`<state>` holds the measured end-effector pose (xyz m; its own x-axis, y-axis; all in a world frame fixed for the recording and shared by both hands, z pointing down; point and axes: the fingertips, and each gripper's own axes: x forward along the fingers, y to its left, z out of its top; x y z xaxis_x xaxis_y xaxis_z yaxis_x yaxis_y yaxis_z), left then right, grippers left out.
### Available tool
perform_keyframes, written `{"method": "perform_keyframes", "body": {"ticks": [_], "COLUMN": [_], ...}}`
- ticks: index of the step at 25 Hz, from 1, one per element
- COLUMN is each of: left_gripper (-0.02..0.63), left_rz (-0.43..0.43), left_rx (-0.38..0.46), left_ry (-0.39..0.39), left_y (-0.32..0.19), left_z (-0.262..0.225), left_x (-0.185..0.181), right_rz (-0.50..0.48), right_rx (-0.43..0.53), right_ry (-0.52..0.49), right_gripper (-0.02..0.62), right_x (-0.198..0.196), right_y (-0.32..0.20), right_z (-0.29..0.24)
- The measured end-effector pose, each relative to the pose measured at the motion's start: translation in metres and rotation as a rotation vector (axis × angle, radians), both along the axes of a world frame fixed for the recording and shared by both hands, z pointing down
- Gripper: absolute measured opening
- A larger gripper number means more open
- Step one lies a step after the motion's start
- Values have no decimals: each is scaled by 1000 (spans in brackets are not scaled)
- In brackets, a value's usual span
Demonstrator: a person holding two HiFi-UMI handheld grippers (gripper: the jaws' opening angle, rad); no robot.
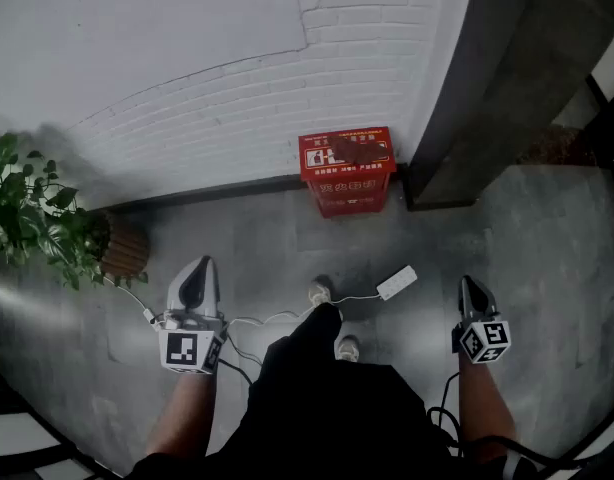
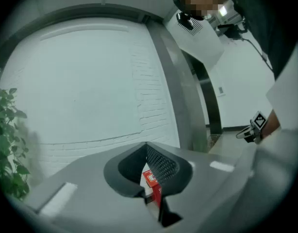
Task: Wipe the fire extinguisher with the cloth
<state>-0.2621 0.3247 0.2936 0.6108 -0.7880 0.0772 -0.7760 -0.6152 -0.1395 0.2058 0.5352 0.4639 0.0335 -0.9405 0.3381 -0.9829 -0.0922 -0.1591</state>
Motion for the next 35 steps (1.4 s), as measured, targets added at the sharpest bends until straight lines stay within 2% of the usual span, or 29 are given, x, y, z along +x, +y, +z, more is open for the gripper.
{"method": "perform_keyframes", "body": {"ticks": [5, 10, 14, 17, 19, 21, 24, 26, 28, 30, 32, 35], "left_gripper": [0, 0, 0, 0, 0, 0, 0, 0, 0, 0, 0, 0], "left_rz": [-13, 62, 126, 104, 84, 33, -107, -192, -262, -306, -332, -456], "left_rx": [9, 31, 39, -17, -31, -42, -93, -120, -127, -119, -103, -146], "left_ry": [30, 78, 42, 70, 82, 80, 33, -14, -26, -41, -100, -145], "left_y": [-84, -207, -269, -298, -307, -310, -312, -311, -313, -313, -308, -300], "left_z": [17, -6, -29, -42, -45, -42, -31, -26, -26, -30, -31, -21], "left_x": [14, 77, 104, 114, 122, 123, 95, 74, 63, 54, 38, -2], "right_rz": [-17, -40, -187, -323, -399, -433, -492, -588, -681, -749, -820, -862], "right_rx": [41, -34, -131, -215, -255, -293, -405, -499, -567, -603, -645, -750], "right_ry": [12, 71, 125, 142, 169, 191, 181, 171, 184, 223, 252, 272], "right_gripper": [2, 2, 3, 3, 3, 3, 5, 48, 84, 84, 91, 110], "right_x": [16, 41, -1, -30, -35, -29, -27, -37, -45, -52, -61, -66], "right_y": [-86, -211, -296, -348, -381, -411, -453, -477, -498, -513, -520, -530], "right_z": [-10, -20, -2, 19, 35, 59, 113, 148, 171, 189, 210, 243]}}
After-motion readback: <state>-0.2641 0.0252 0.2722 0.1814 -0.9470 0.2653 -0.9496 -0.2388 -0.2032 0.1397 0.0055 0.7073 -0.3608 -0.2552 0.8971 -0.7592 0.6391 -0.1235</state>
